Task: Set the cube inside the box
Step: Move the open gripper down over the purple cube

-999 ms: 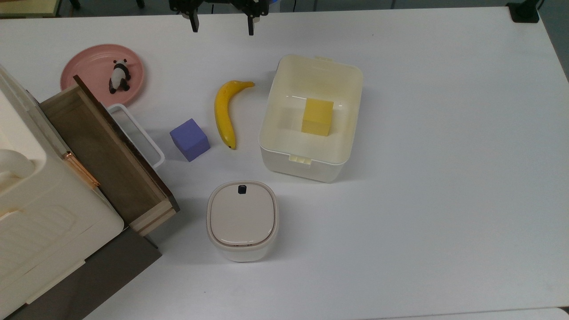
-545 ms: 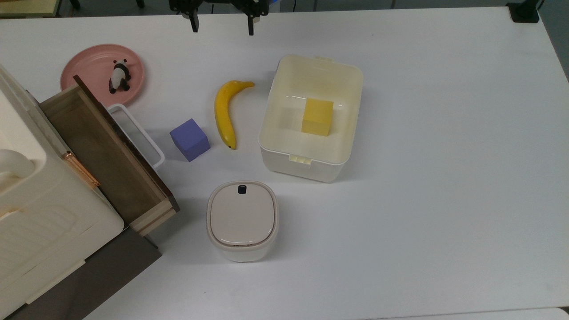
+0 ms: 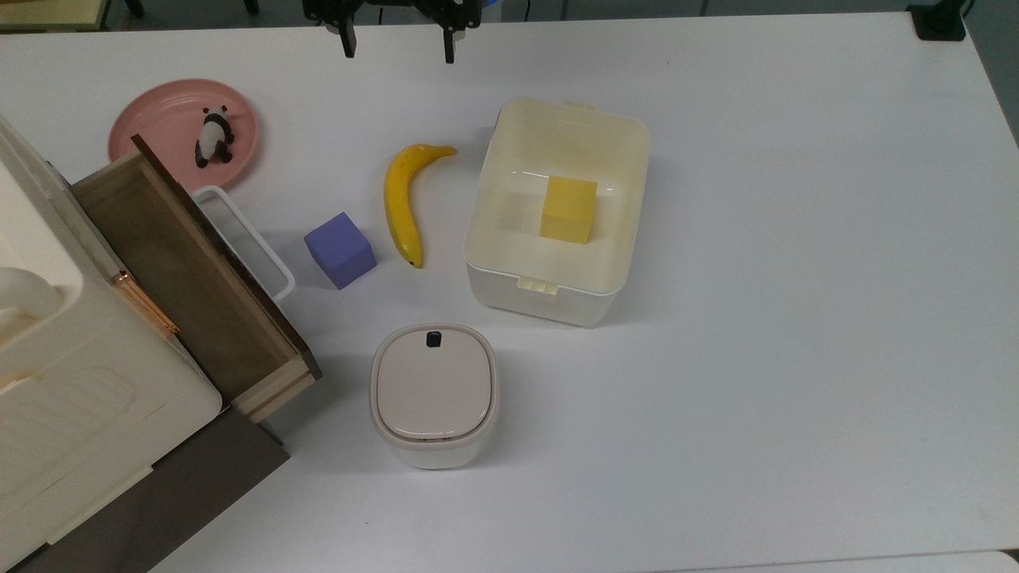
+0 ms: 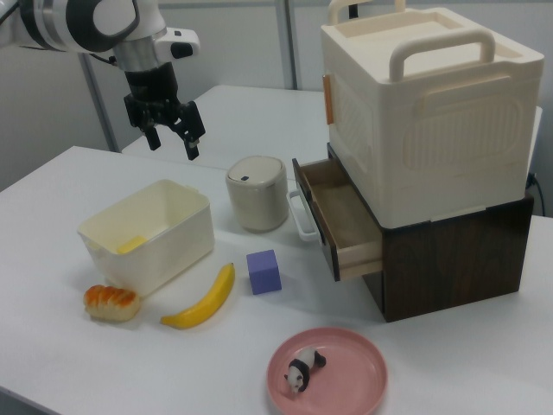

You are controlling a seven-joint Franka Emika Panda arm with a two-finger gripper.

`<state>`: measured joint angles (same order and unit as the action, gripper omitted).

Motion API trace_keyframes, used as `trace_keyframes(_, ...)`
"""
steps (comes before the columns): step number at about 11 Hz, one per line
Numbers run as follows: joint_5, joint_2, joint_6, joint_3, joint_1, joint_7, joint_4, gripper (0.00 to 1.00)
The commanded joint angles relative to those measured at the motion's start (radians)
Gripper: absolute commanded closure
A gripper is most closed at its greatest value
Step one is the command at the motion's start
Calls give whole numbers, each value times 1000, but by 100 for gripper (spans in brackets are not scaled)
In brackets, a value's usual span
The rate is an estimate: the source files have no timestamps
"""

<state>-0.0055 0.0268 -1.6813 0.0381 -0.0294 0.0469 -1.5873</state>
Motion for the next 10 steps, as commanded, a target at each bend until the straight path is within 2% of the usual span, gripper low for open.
trace_keyframes(1, 21, -86, -8, 12, 14, 1, -100, 0)
trace_keyframes(4, 21, -88, -24, 52, 9, 138, -121, 0)
trace_keyframes(7, 18, -70, -205, 89, 9, 373, -174, 0)
trace_keyframes(10, 10, -5, -296, 132, 8, 584, -186, 0)
